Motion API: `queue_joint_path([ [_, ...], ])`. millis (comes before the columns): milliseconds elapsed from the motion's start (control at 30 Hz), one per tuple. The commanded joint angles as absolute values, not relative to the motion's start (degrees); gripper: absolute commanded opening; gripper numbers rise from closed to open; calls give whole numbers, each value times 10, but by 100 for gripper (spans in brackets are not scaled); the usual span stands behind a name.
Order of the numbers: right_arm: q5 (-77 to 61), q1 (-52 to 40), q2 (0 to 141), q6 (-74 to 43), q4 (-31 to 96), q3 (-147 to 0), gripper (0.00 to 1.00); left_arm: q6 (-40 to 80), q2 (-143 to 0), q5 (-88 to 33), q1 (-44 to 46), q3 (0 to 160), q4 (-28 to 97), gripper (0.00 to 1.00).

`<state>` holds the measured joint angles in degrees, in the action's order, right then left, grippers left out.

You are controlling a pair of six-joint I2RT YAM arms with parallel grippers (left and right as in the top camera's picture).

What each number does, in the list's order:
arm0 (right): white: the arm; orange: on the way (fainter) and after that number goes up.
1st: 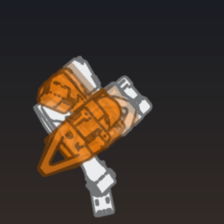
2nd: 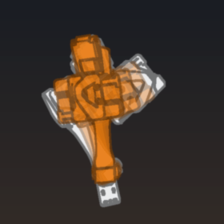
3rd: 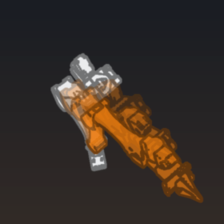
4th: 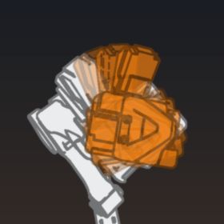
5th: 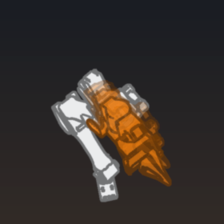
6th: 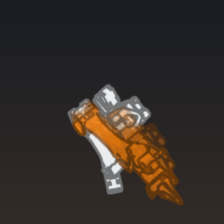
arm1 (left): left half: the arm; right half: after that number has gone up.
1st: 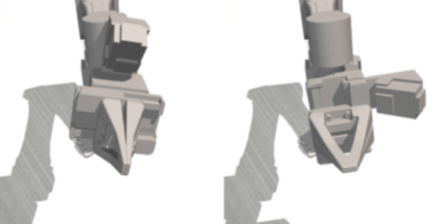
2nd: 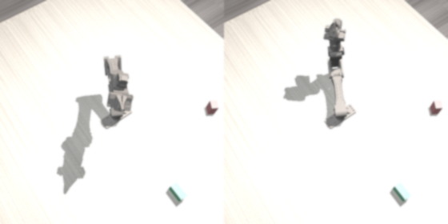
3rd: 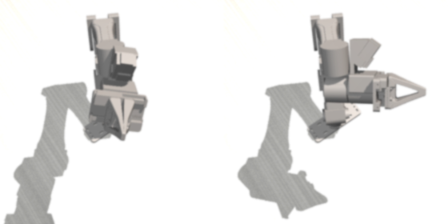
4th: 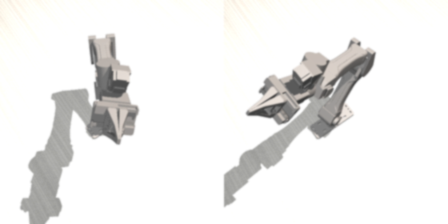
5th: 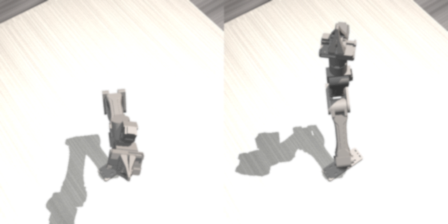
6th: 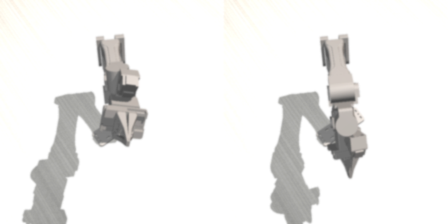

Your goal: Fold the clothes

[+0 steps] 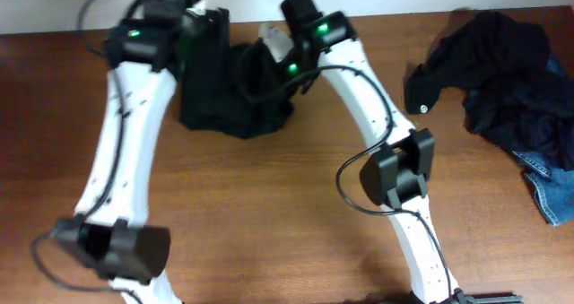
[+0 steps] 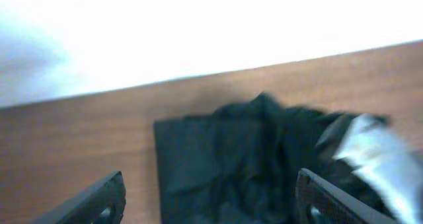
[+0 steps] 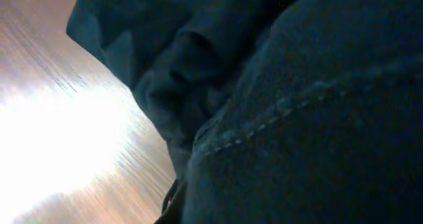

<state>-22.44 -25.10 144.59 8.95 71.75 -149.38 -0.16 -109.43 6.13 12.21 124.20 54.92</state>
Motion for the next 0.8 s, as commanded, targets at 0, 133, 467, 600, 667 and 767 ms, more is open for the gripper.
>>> queue_joint_path([
  [0,-218,-270,1447,81,701,-1506,4,4,-1060,49,114,1245,553,82],
  [133,-219,-262,1445,50,705,-1507,4,-3,-1047,49,101,1245,562,82],
  [467,-234,-185,1393,41,810,-1521,4,-3,-1058,42,84,1216,607,83],
  [600,-255,-153,1392,43,851,-1521,4,-2,-1093,-11,86,1165,606,83],
  [667,-255,-150,1392,45,856,-1521,4,-3,-1115,-36,86,1159,606,82],
  [767,-255,-148,1392,54,861,-1521,4,-23,-1159,-88,89,1159,603,79],
])
